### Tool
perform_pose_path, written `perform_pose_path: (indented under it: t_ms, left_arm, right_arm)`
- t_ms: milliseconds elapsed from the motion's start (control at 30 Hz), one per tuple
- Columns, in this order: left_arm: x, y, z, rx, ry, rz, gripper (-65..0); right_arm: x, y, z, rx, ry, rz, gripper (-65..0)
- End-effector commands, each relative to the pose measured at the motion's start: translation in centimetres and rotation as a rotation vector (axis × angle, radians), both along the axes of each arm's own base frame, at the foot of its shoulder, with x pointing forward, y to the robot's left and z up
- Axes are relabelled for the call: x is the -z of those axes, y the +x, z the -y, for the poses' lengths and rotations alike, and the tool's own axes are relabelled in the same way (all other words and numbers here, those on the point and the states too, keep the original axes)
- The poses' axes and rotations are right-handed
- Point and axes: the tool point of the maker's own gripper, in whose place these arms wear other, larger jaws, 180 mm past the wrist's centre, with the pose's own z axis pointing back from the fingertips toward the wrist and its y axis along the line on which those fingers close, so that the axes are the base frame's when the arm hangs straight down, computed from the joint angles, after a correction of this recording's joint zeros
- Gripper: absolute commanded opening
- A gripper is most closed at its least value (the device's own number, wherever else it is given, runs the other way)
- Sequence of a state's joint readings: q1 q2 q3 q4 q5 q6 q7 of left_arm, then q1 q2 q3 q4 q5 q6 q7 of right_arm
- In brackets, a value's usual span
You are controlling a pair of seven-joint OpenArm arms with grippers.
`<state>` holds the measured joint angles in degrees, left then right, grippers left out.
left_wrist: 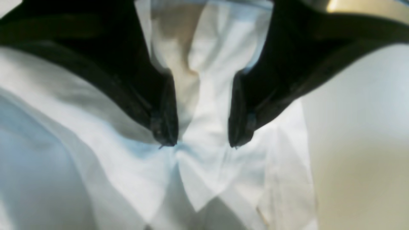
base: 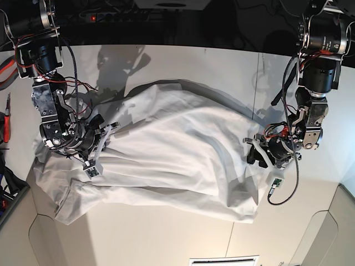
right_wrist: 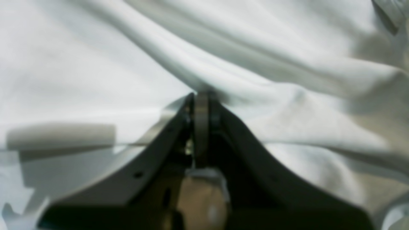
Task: Layout the t-shirt on the table in an organized manner, then fold the t-shirt properly
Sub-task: 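Move the left gripper back to the shirt edge and grasp it, then pull the shirt edges apart with both grippers to stretch it flat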
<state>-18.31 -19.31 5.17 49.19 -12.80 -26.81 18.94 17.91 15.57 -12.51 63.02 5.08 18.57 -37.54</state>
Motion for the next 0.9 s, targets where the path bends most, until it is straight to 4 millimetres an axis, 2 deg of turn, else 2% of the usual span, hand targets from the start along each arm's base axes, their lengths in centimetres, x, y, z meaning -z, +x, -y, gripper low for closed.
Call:
perform_pose_path:
  t_ms: [0,100,133,600,867]
  left_arm:
    - [-0.8,1.0,-1.0,-0.024,0.019,0.021,-41.6]
    - [-0.8,0.9,-1.1,-0.026,0.017,0.022,-62.3]
    - [-0.9,1.0,-1.2,-0.026,0.019,0.023,-65.0]
    - [-5.3,1.9,-1.8,-0.002,-0.011,0.025,-65.0]
    - [-5.5,0.4,-2.1,0.025,0.01,0.029,-65.0]
  right_arm:
    - [0.0,-0.2,1.4,0.013,-0.048,-0.028,-65.0]
    - [0.1,-0.2,1.5,0.014,-0.049,-0.028,-65.0]
    - [0.1,-0.2,1.4,0.014,-0.048,-0.028,-65.0]
    - [0.2,-0.3,2.0,0.049,-0.066,-0.041,-65.0]
    - [0.3,-0.6,2.2,0.055,-0.073,-0.053,-65.0]
